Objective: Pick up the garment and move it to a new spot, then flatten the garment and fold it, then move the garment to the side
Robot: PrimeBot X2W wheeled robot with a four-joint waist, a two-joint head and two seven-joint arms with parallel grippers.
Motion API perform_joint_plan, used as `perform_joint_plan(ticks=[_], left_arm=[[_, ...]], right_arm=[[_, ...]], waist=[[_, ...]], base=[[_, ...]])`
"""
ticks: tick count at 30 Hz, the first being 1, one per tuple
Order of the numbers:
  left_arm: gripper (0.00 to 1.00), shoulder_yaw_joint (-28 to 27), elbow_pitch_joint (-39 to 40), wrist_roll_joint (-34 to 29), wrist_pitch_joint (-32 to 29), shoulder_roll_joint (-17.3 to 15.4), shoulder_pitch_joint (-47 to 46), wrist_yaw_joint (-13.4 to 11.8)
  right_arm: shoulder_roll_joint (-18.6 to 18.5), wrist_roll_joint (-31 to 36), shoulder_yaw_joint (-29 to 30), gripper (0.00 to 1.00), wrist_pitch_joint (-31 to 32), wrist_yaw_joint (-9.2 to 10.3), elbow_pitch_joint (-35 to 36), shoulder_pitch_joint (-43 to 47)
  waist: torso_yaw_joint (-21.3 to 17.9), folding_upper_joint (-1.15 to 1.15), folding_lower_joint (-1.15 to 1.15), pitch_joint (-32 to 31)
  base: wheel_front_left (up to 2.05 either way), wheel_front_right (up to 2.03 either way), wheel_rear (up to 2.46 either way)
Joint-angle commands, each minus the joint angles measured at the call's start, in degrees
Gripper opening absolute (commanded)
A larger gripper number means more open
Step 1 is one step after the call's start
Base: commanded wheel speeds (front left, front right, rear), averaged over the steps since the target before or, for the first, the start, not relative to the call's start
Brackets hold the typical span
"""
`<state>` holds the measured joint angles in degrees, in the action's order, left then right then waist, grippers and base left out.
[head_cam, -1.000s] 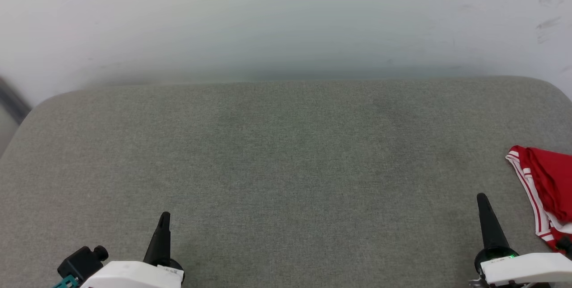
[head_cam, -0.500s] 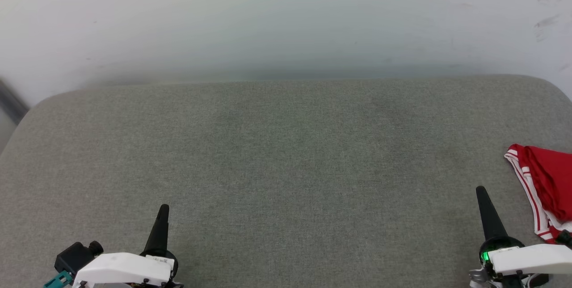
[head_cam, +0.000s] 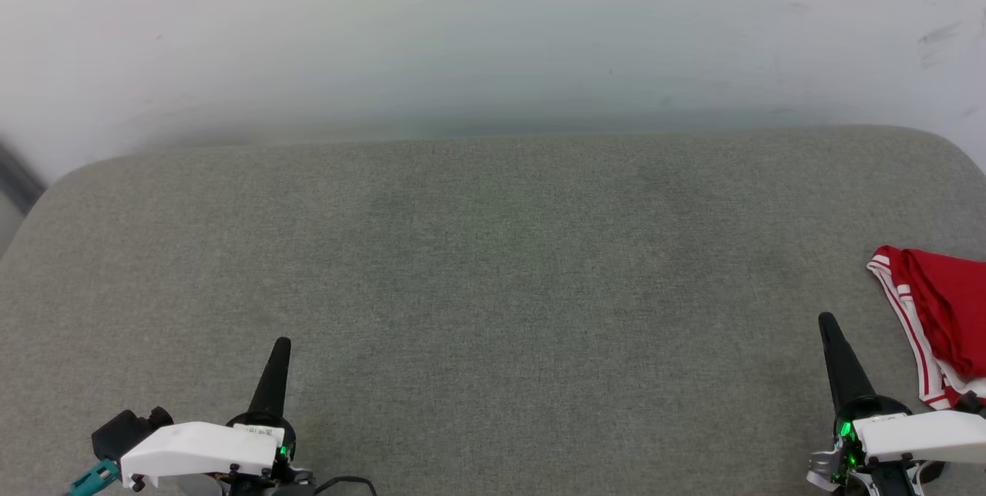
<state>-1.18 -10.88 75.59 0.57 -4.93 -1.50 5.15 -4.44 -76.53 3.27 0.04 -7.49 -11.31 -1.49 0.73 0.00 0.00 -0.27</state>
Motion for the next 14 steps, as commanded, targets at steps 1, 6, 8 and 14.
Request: perform_joint_plan(ticks=[1, 6, 8, 14], left_arm=[[0.00, -0.4, 0.1, 1.0, -0.3, -0.3, -1.0, 0.5], [0.00, -0.7, -0.4, 3.6, -1.0, -0.2, -1.7, 0.7], [0.00, -0.8, -0.6, 4.6, -1.3, -0.2, -1.9, 0.9], [0.00, -1.2, -1.1, 7.6, -2.0, -0.1, -2.5, 1.2]], right_arm=[[-0.3, -1.1, 0.2, 0.00, 0.2, -0.01, 0.1, -1.5], [-0.2, -3.4, 0.4, 0.00, 1.0, -0.01, -0.4, -1.9], [-0.2, -4.4, 0.4, 0.00, 1.2, -0.01, -0.5, -2.2], [-0.2, -7.1, 0.6, 0.00, 2.0, -0.01, -1.0, -2.7]], waist=[[0.0, 0.00, 0.00, 0.0], [-0.1, 0.00, 0.00, 0.1], [-0.1, 0.00, 0.00, 0.1], [-0.2, 0.00, 0.00, 0.2]], base=[[0.00, 0.00, 0.00], [0.00, 0.00, 0.00], [0.00, 0.00, 0.00], [0.00, 0.00, 0.00]])
